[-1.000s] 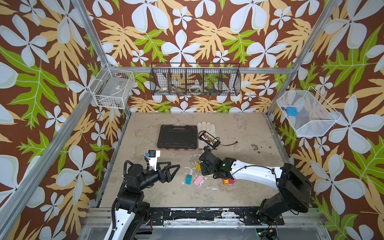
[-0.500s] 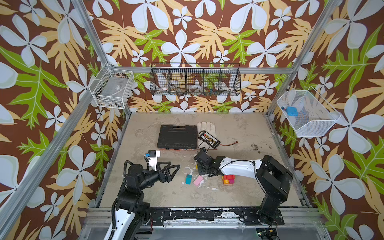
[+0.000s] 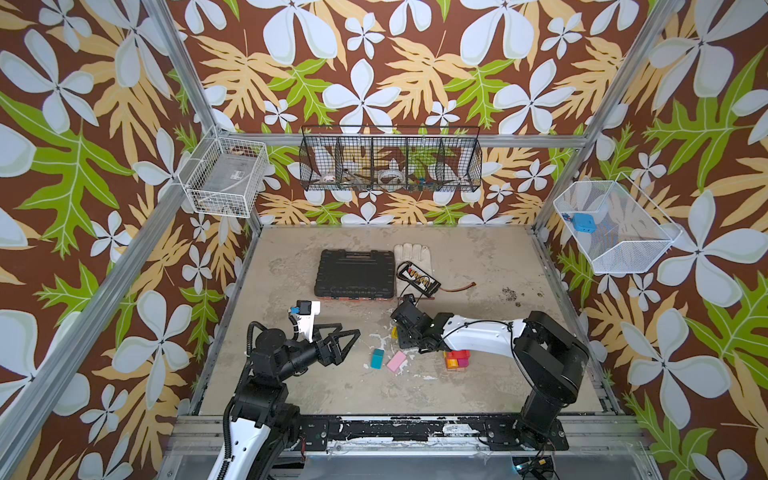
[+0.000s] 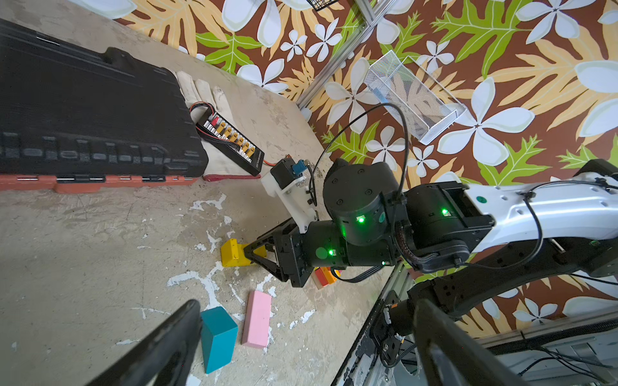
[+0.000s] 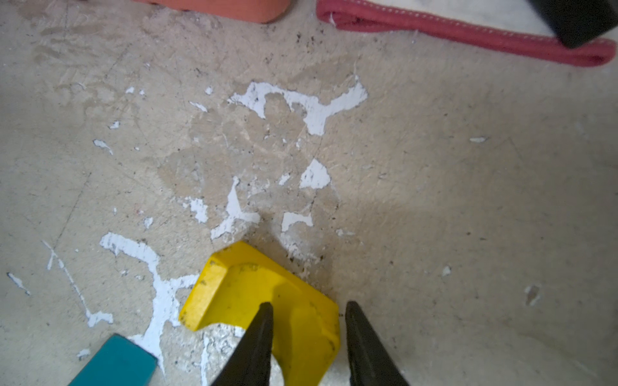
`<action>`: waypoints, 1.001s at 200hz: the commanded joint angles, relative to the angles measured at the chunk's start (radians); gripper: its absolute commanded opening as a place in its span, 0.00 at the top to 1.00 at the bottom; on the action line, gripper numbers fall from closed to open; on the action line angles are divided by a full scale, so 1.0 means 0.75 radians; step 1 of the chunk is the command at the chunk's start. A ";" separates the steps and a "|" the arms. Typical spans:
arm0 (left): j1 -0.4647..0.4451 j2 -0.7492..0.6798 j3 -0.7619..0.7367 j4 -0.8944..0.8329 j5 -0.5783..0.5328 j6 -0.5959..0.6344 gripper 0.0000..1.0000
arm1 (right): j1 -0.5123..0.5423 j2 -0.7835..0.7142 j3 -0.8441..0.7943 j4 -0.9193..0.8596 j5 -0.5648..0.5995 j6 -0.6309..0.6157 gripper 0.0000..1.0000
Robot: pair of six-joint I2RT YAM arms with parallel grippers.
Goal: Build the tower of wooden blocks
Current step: 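Close the right gripper on the yellow arch block and lift it, then carry the yellow arch block over the stack with the right gripper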
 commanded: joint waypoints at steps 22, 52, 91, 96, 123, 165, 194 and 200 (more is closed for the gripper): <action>0.002 -0.001 0.000 0.030 0.015 -0.004 0.00 | -0.001 -0.010 -0.007 -0.042 -0.002 0.002 0.79; 0.001 0.003 0.000 0.032 0.014 -0.006 0.00 | 0.000 -0.027 -0.011 -0.056 -0.005 -0.002 0.87; 0.002 -0.011 0.000 0.033 0.011 -0.008 0.00 | 0.000 -0.123 -0.055 -0.032 -0.023 -0.033 0.99; 0.001 -0.012 0.000 0.032 0.009 -0.008 0.00 | -0.001 -0.142 -0.061 -0.031 -0.024 -0.040 1.00; 0.001 0.010 0.000 0.032 0.019 -0.006 0.00 | 0.000 -0.247 -0.077 -0.060 0.003 -0.095 1.00; 0.002 -0.010 -0.002 0.033 0.012 -0.010 0.00 | -0.015 -0.436 -0.109 -0.189 0.111 -0.203 1.00; 0.002 0.006 -0.001 0.034 0.024 -0.006 0.00 | -0.054 -0.609 -0.163 -0.267 0.106 -0.262 1.00; 0.003 -0.001 -0.001 0.034 0.025 -0.006 0.00 | -0.056 -0.646 -0.174 -0.283 0.108 -0.271 1.00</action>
